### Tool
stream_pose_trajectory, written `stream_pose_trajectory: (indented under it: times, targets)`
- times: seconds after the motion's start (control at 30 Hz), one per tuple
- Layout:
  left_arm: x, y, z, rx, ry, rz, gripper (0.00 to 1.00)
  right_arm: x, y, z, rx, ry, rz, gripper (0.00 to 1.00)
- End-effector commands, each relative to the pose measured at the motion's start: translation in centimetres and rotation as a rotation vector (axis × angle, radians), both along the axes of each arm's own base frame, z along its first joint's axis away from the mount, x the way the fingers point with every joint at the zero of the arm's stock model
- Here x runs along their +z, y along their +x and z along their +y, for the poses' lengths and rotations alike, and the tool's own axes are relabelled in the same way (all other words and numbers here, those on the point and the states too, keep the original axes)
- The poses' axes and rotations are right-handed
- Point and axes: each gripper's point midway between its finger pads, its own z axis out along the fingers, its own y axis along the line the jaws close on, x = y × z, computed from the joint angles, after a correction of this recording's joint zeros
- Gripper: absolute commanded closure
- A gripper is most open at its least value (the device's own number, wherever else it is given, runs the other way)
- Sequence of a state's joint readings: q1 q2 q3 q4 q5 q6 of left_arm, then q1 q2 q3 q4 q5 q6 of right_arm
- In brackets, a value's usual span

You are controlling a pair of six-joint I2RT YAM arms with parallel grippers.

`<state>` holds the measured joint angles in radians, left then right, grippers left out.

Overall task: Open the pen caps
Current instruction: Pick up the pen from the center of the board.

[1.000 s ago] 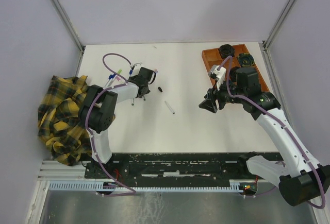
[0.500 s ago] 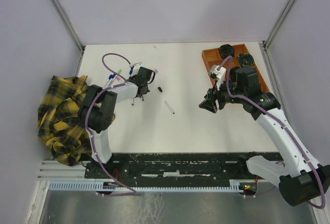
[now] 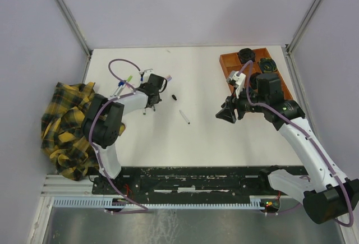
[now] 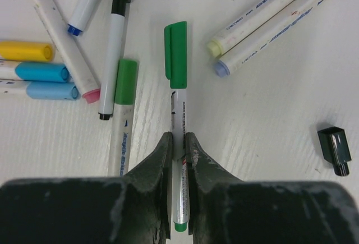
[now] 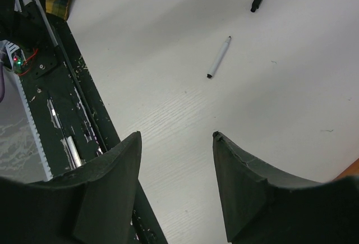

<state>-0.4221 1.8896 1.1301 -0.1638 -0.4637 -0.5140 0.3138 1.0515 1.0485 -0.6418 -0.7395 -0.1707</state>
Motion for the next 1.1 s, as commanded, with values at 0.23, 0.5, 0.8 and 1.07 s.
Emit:
stream_pose_trajectory:
  times: [0.23, 0.5, 0.8, 1.07]
  targets:
    - [9.0, -2.0, -2.5, -0.12, -0.256, -0.241, 0.97, 0.9, -0.5, 1.5, 0.064, 0.104, 0.019, 0.39]
    - [15.8, -9.5, -7.8, -0.435, -0.735, -0.548, 0.97, 1.8, -1.6, 2.5, 0.125, 0.197, 0.049, 0.39]
    - [23.6, -16.9, -10.6, -0.579, -0.942, -0.853, 0.97, 2.8, -2.5, 3.2, 0.173, 0.269, 0.056, 0.39]
    - [26.1, -20.5, -12.9, -0.632, -1.041, -0.967, 0.97, 3.7, -3.4, 3.9, 0.234, 0.347, 0.087, 0.39]
